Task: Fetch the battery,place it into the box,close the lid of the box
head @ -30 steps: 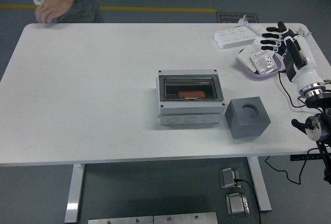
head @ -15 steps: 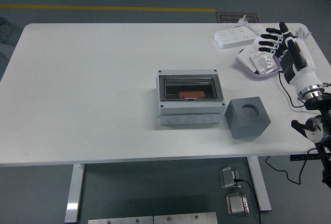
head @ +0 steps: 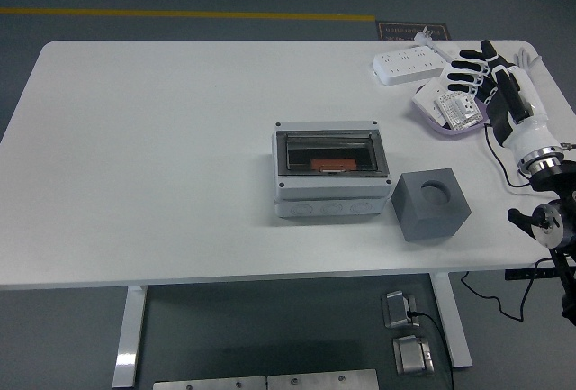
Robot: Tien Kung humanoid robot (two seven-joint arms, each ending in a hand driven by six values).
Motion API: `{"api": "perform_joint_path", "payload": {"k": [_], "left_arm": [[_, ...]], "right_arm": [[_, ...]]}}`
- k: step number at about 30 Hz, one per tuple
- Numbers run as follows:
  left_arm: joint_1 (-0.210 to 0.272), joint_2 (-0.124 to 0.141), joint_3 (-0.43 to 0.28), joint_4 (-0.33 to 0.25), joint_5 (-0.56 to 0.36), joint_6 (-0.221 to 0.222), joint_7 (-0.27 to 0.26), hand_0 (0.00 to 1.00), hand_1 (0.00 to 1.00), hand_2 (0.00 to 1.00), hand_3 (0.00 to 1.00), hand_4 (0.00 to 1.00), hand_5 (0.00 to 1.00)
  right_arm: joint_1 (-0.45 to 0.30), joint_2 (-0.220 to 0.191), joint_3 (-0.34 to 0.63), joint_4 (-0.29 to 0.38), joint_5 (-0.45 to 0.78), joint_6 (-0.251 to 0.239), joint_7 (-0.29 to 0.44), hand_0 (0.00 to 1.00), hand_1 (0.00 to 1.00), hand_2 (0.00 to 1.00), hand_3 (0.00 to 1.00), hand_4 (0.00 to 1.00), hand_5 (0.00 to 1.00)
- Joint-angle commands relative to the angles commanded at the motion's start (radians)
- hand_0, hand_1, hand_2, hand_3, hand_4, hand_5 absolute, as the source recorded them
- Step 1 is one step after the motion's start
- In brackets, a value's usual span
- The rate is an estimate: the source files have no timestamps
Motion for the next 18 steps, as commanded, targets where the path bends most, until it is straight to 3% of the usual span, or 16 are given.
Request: {"api": "perform_joint_path", "payload": {"k": [18], "left_arm": [[-0.007, 0.02, -0.002, 0.0, 0.009, -0.001, 0.001, 0.453, 0.582, 0.544, 0.535, 0.318, 0.002]], "right_arm": [[0.007, 0.001, -0.018, 0.004, -0.01, 0.007, -0.011, 0.571, 0.591, 0.617, 0.619, 0.78, 0.7]]}}
